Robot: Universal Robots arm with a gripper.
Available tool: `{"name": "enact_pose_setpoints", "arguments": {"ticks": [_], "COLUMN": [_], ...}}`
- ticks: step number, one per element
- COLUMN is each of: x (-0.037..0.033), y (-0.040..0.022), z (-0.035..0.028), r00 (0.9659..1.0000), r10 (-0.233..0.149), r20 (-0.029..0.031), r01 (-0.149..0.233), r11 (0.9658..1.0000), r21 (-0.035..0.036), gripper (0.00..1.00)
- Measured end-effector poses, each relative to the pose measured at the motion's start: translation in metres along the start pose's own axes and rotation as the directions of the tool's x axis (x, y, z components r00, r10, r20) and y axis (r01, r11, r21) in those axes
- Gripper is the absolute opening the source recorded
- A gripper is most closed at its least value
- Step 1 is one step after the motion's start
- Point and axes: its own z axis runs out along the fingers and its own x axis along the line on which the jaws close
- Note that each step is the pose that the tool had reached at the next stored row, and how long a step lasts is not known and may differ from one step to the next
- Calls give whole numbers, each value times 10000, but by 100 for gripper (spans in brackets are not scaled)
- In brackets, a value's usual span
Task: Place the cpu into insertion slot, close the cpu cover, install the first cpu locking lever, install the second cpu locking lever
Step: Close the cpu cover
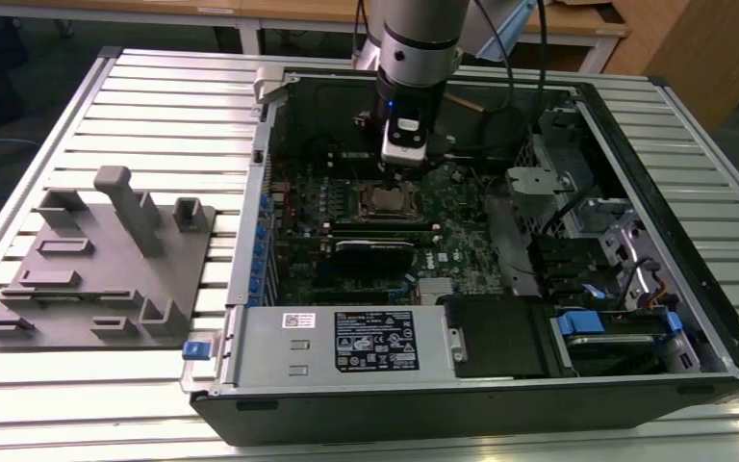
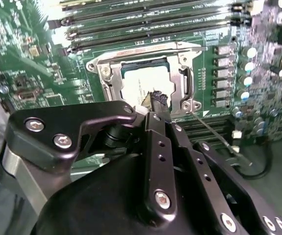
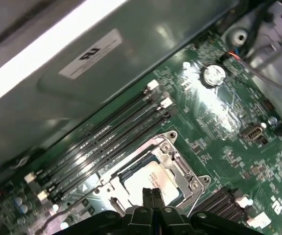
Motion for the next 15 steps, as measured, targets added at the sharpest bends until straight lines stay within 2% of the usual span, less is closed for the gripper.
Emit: {"name": "enact_pose_setpoints", "arguments": {"ticks": [3, 5, 9, 13, 15], "x": [0, 0, 0, 0, 0], "y": [0, 0, 0, 0, 0], "z": [1, 2, 4, 6, 7], "r00": [9986, 9959, 9888, 9793, 9779], "r10": [-534, -900, -1491, -2024, -2093], "r20": [1, 2, 3, 5, 6], "r01": [534, 900, 1491, 2024, 2093], "r11": [9986, 9959, 9888, 9793, 9778], "r21": [14, 23, 38, 51, 52], "gripper": [11, 11, 11, 11, 11]}}
